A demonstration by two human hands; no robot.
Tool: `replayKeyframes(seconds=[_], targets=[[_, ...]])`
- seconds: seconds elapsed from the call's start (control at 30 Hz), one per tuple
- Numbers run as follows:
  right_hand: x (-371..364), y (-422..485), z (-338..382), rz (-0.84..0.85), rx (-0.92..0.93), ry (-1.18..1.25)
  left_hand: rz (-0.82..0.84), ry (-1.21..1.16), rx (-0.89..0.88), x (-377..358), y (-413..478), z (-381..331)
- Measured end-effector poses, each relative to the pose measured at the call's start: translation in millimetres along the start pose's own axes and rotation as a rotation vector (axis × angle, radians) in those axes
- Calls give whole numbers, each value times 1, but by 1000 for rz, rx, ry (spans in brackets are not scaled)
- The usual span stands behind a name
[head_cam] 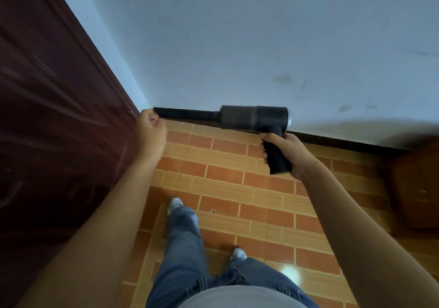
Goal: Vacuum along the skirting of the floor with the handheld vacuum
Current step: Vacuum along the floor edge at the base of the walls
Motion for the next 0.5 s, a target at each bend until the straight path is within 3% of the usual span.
replayKeyframes(seconds=[0.5], targets=[[-131, 97, 38, -124, 33, 110, 75, 94, -138, 38, 206, -1]])
Point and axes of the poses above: each hand's wrist, its own y-axis towards the middle knuckle, its own x-axis out of the back of the hand, z = x × y, the point moved 4 cm from there along y, towards the middle knuckle, and after that the axes turned 7 degrees about y, right-handed, at the moved point
